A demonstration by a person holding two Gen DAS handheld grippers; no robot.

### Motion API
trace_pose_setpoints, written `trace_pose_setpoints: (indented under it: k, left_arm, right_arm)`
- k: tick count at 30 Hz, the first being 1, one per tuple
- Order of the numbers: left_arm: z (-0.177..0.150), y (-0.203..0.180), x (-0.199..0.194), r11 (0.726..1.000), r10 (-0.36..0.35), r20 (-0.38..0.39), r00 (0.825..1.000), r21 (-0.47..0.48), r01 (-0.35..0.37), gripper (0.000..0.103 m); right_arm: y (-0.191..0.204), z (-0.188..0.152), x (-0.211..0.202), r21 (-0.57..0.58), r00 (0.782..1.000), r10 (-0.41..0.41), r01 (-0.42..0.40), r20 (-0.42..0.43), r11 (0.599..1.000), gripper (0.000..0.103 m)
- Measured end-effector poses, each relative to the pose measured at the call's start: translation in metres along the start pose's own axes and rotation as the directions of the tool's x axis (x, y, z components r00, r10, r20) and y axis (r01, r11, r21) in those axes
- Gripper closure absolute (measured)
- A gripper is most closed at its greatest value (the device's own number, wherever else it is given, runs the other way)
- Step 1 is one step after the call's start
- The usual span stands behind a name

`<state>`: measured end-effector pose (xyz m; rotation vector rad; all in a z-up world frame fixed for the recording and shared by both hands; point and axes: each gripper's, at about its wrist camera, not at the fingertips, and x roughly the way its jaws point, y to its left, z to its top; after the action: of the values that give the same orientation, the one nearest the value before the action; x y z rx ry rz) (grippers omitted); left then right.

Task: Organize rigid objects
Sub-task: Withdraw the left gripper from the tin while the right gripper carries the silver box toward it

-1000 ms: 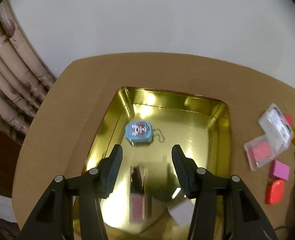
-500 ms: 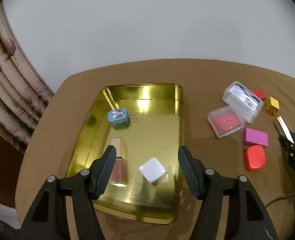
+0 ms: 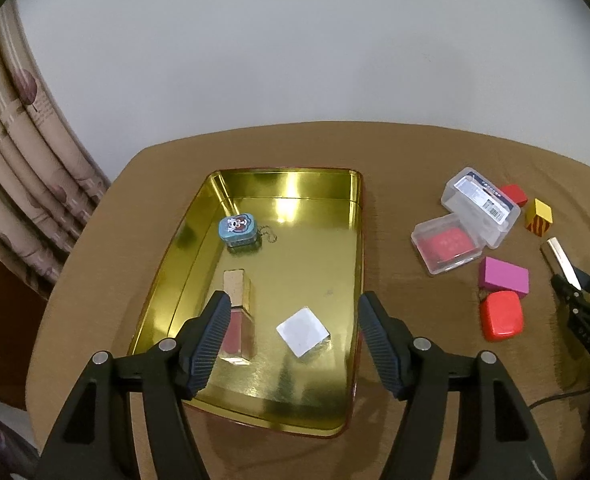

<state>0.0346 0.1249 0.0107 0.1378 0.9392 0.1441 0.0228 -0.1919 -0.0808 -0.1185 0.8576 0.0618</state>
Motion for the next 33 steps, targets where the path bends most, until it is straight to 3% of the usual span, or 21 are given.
trace_pose_setpoints:
  k: [15,33]
  left_arm:
    - [-0.004,0.009,0.001,1.000,-0.009,-0.020,1.000,-0.023,0.008,0.038]
    - [-0.004,0.024,0.008,0.999,-0.013,-0.035,0.999,-0.049,0.011,0.025]
  right_arm:
    - [0.004,0.006,0.004,0.020,1.000,-0.009,0.010,-0.023,1.000,0.073]
    - [0.048,0.033,-0.011,-0.008,0.999,0.045,-0.045,-0.004,0.999,0.073]
